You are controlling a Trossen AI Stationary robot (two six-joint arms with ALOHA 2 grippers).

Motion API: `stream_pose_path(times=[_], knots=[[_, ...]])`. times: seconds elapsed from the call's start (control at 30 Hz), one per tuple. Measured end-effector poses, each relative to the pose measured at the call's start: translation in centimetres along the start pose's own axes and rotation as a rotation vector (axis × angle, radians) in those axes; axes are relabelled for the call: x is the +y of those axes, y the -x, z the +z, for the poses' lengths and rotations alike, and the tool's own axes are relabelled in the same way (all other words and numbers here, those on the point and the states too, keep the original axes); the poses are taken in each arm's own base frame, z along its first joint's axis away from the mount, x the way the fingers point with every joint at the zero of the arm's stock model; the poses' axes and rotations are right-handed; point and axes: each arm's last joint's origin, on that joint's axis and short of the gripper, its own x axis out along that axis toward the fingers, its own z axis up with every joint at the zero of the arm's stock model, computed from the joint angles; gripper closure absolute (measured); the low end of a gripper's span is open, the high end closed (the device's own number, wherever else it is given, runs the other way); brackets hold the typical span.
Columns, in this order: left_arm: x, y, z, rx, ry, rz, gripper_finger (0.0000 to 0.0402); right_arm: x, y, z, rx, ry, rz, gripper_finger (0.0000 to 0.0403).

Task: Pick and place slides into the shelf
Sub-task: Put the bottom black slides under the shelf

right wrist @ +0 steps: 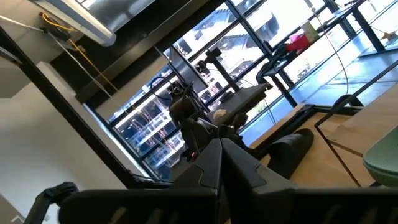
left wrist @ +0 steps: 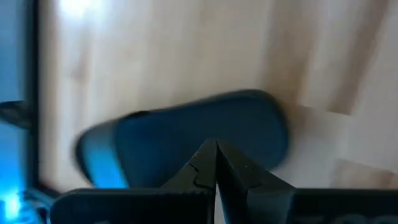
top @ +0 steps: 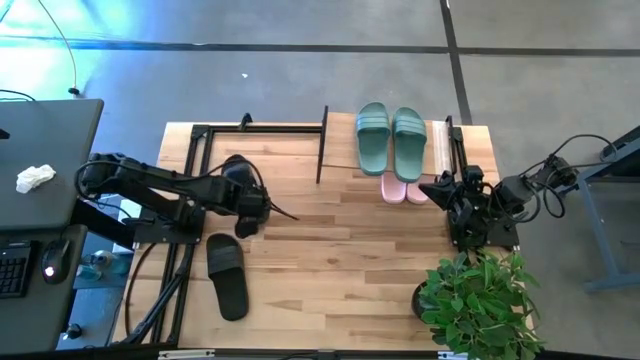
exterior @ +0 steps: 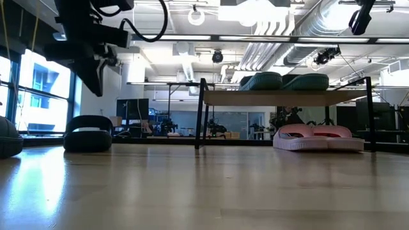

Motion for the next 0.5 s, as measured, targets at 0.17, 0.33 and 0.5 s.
stream_pose_path(times=[0.17, 0.33, 0.5], knots=[[-0.11, 0.15, -0.35, 0.021, 0.014, 0.020, 0.0401, -0.08, 0.00, -0.13, 0.012, 0.011, -0.006, 0.0402], [0.10, 0.19, -0.57, 0.028, 0.062, 0.074, 0.0401, -0.10, 0.01, -0.18, 0.017, 0.012, -0.006, 0.0402], [-0.39, 0.21, -0.56, 0.055, 0.115, -0.059, 0.0401, -0.05, 0.01, -0.21, 0.027, 0.011, 0.010, 0.0402]])
